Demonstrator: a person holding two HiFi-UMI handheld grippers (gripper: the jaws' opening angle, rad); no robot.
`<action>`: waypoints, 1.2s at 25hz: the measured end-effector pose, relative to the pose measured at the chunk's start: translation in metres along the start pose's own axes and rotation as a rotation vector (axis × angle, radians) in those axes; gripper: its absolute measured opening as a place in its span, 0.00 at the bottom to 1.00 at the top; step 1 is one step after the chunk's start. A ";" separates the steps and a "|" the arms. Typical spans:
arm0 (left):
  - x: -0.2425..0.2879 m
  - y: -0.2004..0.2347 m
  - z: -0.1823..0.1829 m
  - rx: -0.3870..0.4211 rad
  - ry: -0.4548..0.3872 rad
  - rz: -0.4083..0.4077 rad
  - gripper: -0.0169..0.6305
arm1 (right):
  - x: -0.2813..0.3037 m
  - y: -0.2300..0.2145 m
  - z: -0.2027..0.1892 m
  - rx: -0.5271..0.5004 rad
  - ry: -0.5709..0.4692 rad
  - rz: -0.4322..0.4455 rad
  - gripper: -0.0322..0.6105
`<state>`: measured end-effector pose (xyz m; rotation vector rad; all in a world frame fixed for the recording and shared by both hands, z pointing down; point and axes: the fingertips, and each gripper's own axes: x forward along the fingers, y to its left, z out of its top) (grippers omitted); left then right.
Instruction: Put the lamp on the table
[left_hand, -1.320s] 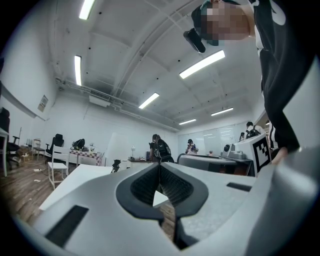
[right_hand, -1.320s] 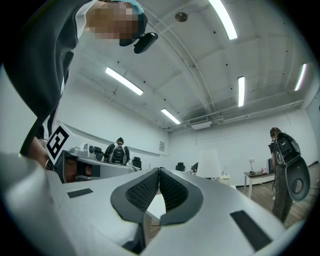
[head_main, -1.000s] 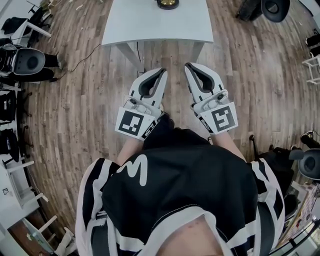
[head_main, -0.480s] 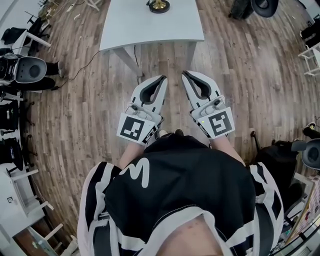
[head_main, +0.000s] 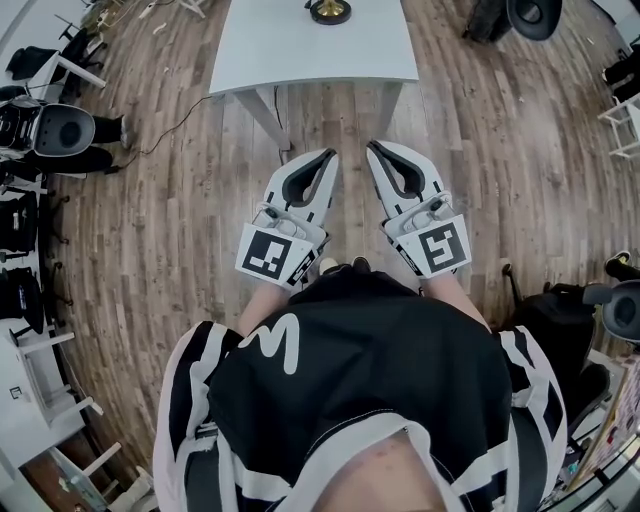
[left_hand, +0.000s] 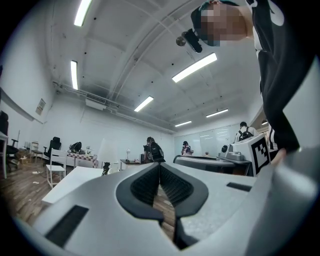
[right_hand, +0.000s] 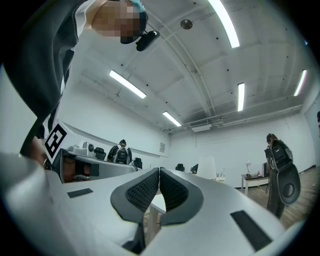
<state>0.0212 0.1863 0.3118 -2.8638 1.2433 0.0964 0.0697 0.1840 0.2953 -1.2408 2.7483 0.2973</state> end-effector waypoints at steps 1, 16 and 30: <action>0.000 0.000 0.000 0.000 -0.002 -0.002 0.04 | 0.001 0.001 0.000 -0.005 0.003 0.000 0.08; -0.014 0.010 0.002 0.001 -0.009 -0.003 0.04 | 0.009 0.016 0.003 -0.046 0.005 0.003 0.08; -0.020 0.020 0.005 -0.009 -0.018 -0.003 0.04 | 0.019 0.024 0.002 -0.056 0.021 0.007 0.08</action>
